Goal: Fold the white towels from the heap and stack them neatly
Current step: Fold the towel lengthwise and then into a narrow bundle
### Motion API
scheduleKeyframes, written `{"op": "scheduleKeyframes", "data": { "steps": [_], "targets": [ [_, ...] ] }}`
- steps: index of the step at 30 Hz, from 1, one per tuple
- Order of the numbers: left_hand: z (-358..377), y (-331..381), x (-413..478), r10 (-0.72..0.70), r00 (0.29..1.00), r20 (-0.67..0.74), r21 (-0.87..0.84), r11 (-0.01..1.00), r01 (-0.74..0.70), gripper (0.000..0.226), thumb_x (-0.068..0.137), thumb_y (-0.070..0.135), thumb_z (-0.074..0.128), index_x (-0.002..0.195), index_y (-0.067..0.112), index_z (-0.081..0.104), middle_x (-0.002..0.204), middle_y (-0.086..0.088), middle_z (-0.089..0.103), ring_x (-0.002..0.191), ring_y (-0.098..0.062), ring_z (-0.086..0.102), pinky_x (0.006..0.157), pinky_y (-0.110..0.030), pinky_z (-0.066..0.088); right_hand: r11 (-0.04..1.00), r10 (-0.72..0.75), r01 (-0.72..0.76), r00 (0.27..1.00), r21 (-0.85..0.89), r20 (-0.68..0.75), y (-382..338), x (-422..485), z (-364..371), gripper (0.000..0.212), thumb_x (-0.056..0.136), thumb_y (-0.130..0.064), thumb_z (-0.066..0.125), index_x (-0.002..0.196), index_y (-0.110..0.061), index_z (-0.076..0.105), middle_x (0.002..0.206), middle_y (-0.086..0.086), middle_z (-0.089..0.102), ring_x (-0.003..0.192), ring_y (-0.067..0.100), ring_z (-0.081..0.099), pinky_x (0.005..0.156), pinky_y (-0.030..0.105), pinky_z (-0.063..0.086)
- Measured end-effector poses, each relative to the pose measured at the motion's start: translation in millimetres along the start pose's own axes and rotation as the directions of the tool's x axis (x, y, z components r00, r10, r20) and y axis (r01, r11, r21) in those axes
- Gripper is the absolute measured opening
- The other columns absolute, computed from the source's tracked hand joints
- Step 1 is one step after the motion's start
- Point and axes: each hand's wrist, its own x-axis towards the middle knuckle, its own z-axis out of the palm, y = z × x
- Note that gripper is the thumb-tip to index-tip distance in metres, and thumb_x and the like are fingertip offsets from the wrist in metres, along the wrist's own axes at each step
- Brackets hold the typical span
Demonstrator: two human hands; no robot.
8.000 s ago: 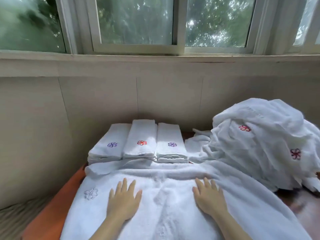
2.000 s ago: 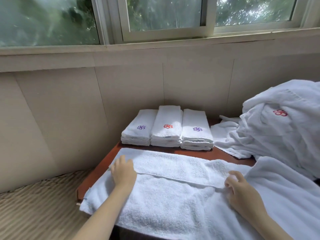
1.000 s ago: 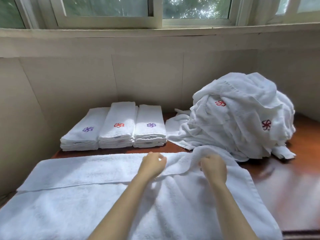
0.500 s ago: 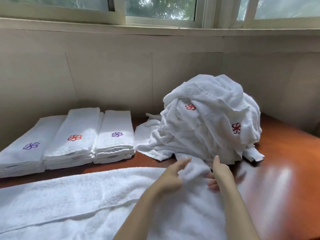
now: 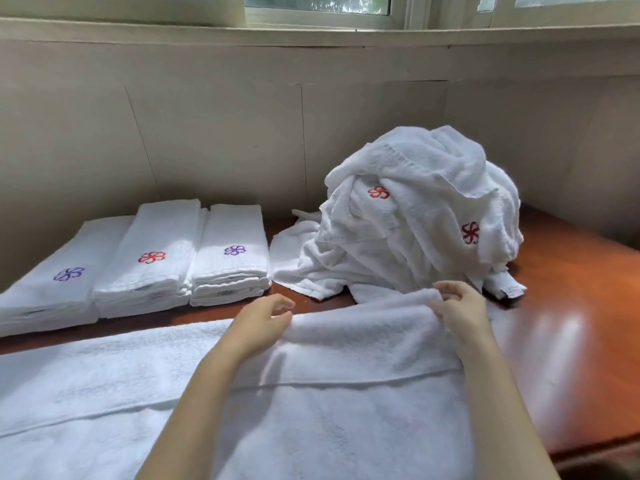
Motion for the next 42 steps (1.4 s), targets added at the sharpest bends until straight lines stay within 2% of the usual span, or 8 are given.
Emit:
{"op": "scheduleKeyframes", "data": {
  "steps": [6, 11, 15, 19, 24, 32, 36, 42],
  "targets": [
    [10, -70, -35, -0.234, 0.972, 0.022, 0.367, 0.906, 0.210, 0.064, 0.096, 0.061, 0.024, 0.152, 0.039, 0.001, 0.161, 0.001, -0.009, 0.148, -0.016, -0.006, 0.117, -0.050, 0.001, 0.957, -0.190, 0.155, 0.974, -0.244, -0.127, -4, 4, 3, 0.029, 0.082, 0.007, 0.059, 0.107, -0.007, 0.064, 0.097, 0.007, 0.068, 0.091, 0.021, 0.061, 0.076, 0.019, 0.045],
    [15, -77, -46, -0.185, 0.978, -0.093, 0.412, 0.888, 0.206, 0.079, 0.091, 0.069, 0.021, 0.153, 0.028, -0.008, 0.160, -0.002, -0.016, 0.148, -0.016, -0.010, 0.119, -0.044, 0.002, 0.784, 0.026, -0.053, 0.998, -0.619, -0.053, 9, -5, 23, 0.046, 0.094, -0.015, 0.047, 0.139, -0.016, 0.041, 0.135, 0.020, 0.049, 0.123, 0.038, 0.045, 0.098, 0.041, 0.036],
    [15, -78, -53, -0.205, 0.978, -0.049, 0.461, 0.864, 0.204, 0.077, 0.089, 0.072, 0.017, 0.153, 0.033, -0.001, 0.161, 0.000, -0.010, 0.148, -0.017, -0.009, 0.118, -0.045, -0.001, 0.643, -0.100, -0.044, 0.985, -0.765, -0.140, -17, -27, 45, 0.039, 0.091, -0.013, 0.049, 0.130, -0.012, 0.047, 0.137, 0.019, 0.038, 0.124, 0.040, 0.036, 0.103, 0.046, 0.029],
    [7, -77, -61, -0.107, 0.990, 0.088, 0.426, 0.903, 0.060, 0.057, 0.098, 0.056, 0.022, 0.151, 0.042, 0.006, 0.161, 0.003, -0.007, 0.148, -0.015, -0.008, 0.117, -0.046, -0.004, 0.504, -0.259, 0.349, 0.934, -0.790, 0.247, -24, -70, 108, 0.030, 0.093, -0.016, 0.044, 0.121, -0.014, 0.055, 0.130, 0.012, 0.048, 0.118, 0.034, 0.043, 0.096, 0.039, 0.036],
    [-34, -109, -71, -0.191, 0.980, 0.050, 0.306, 0.937, 0.167, 0.047, 0.102, 0.036, 0.028, 0.149, 0.039, 0.024, 0.161, 0.005, 0.006, 0.148, -0.014, 0.002, 0.119, -0.046, 0.002, 0.372, -0.197, 0.737, 0.657, -0.565, 0.728, -7, -108, 173, 0.047, 0.101, -0.040, 0.032, 0.147, -0.027, 0.031, 0.159, 0.001, 0.014, 0.147, 0.019, 0.007, 0.116, 0.042, 0.014],
    [-116, -237, -155, -0.620, 0.681, -0.390, 0.273, 0.629, 0.728, 0.068, 0.095, 0.064, 0.015, 0.154, 0.031, 0.003, 0.161, 0.002, -0.006, 0.148, -0.018, -0.002, 0.118, -0.048, 0.004, 0.252, -0.003, 0.686, 0.706, -0.682, 0.708, 3, -143, 227, 0.045, 0.100, -0.033, 0.023, 0.144, -0.025, 0.028, 0.160, 0.008, 0.007, 0.147, 0.032, -0.003, 0.113, 0.058, 0.006],
    [-140, -262, -183, -0.701, 0.596, -0.391, 0.195, 0.570, 0.798, 0.067, 0.095, 0.063, 0.015, 0.153, 0.031, 0.003, 0.161, 0.004, -0.006, 0.148, -0.018, -0.002, 0.117, -0.050, 0.002, 0.315, -0.040, 0.842, 0.472, -0.437, 0.881, 6, -182, 260, 0.048, 0.101, -0.044, 0.020, 0.148, -0.032, 0.020, 0.161, 0.002, 0.004, 0.148, 0.025, -0.003, 0.115, 0.054, 0.004],
    [-144, -270, -180, -0.665, 0.493, -0.561, -0.010, 0.600, 0.800, 0.067, 0.094, 0.056, 0.037, 0.149, 0.020, 0.025, 0.153, -0.005, 0.031, 0.140, -0.026, 0.027, 0.114, -0.047, 0.018, 0.323, -0.097, 0.848, 0.472, -0.421, 0.876, 8, -187, 272, 0.044, 0.100, -0.046, 0.022, 0.141, -0.035, 0.032, 0.154, 0.000, 0.025, 0.145, 0.023, 0.017, 0.112, 0.048, 0.017]
  ]
}}
